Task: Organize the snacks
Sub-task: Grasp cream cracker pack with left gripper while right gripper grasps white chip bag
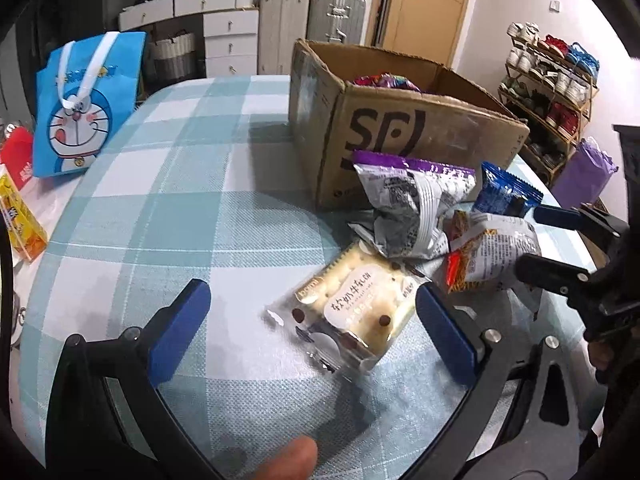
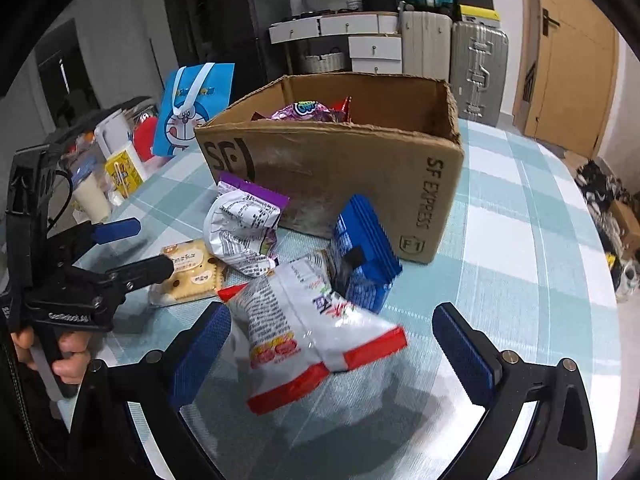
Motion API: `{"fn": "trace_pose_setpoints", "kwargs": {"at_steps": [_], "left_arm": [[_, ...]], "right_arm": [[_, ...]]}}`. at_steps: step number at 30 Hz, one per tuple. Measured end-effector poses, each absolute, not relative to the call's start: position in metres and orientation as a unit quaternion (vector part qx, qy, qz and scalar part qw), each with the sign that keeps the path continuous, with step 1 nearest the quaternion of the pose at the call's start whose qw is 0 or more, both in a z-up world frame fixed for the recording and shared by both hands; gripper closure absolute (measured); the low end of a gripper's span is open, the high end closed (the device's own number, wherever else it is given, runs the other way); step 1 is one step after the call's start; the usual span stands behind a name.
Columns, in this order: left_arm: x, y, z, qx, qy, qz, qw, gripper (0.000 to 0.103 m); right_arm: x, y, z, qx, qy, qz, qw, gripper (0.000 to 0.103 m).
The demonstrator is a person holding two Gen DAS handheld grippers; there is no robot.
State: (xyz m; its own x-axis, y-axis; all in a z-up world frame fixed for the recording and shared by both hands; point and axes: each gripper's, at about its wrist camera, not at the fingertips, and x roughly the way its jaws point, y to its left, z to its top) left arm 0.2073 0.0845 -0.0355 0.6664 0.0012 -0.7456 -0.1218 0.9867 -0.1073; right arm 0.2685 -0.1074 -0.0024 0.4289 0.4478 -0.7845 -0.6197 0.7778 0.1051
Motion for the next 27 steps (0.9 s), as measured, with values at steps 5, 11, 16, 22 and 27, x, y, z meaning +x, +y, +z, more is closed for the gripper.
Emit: {"fn": "trace_pose_setpoints", "kwargs": {"at_steps": [5,11,16,22,27], "left_arm": [[0.21,0.087,-0.035,-0.052,0.4,0.051,0.914,0.001],[0.214,0.094,-0.037,-0.07,0.412,0.036,0.908,0.001],[0.216,0.092,-0.04,-0.075,0.414,0.021,0.907,0.001],[0.219,0.09,-0.047,-0.077,0.428,0.01,0.901,0.001],[0.225,0.092,-0.054,-0.07,0.443,0.022,0.893,0.001]], "right_arm": [[0.282,-0.101,-0.015,-0.103,0.46,0.338,0.815,0.0],[0.262,-0.102,-0.015,-0.107,0.469,0.371,0.794,0.0],[0.243,-0.1,-0.015,-0.112,0.476,0.39,0.78,0.0],[0.248,-0.097,-0.016,-0.095,0.479,0.385,0.783,0.001],[0.256,-0.089,-0.022,-0.091,0.484,0.381,0.783,0.007]]}}
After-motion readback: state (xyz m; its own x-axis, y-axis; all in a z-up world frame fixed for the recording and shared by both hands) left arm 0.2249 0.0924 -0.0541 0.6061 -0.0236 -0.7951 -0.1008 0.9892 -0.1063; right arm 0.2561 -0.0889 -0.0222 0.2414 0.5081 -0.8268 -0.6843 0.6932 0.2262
